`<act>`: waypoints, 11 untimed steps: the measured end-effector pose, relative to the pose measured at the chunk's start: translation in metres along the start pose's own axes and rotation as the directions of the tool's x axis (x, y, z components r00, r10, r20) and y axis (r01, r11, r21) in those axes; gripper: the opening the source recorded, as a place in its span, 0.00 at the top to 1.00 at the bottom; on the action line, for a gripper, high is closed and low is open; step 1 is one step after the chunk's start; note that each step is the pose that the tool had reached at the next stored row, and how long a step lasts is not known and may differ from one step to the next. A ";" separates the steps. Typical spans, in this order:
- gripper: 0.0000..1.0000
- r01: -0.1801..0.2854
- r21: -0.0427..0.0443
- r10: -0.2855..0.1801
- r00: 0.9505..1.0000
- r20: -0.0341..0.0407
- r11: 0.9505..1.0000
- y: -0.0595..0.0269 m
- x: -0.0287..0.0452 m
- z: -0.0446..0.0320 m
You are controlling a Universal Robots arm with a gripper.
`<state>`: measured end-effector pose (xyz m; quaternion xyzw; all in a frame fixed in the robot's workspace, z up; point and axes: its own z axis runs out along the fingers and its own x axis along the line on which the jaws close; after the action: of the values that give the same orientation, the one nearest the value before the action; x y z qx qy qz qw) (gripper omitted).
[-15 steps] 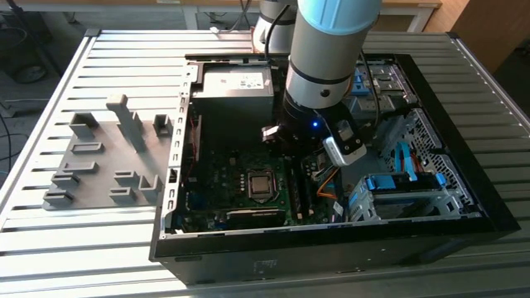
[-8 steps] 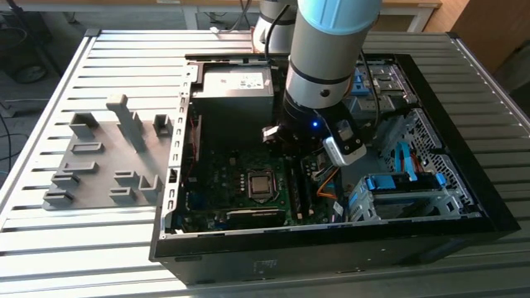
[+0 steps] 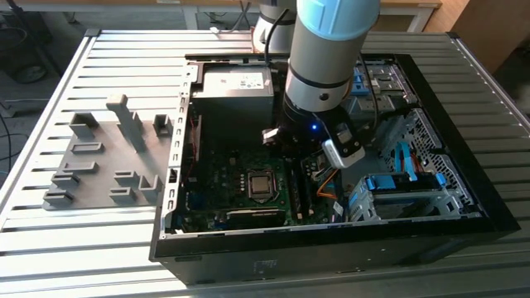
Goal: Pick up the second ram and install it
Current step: 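Insert the second ram into the second slot, then press down the second ram until it locks into place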
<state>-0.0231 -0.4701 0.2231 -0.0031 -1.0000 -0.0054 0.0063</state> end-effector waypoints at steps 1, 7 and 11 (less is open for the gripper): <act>0.89 0.000 0.000 0.000 1.000 0.000 1.000 0.0000 0.0000 0.0006; 0.89 0.000 0.001 0.000 1.000 0.000 1.000 -0.0001 0.0000 0.0031; 0.89 0.000 0.000 0.000 1.000 0.000 1.000 -0.0001 0.0000 0.0049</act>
<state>-0.0231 -0.4702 0.2182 -0.0031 -1.0000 -0.0052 0.0064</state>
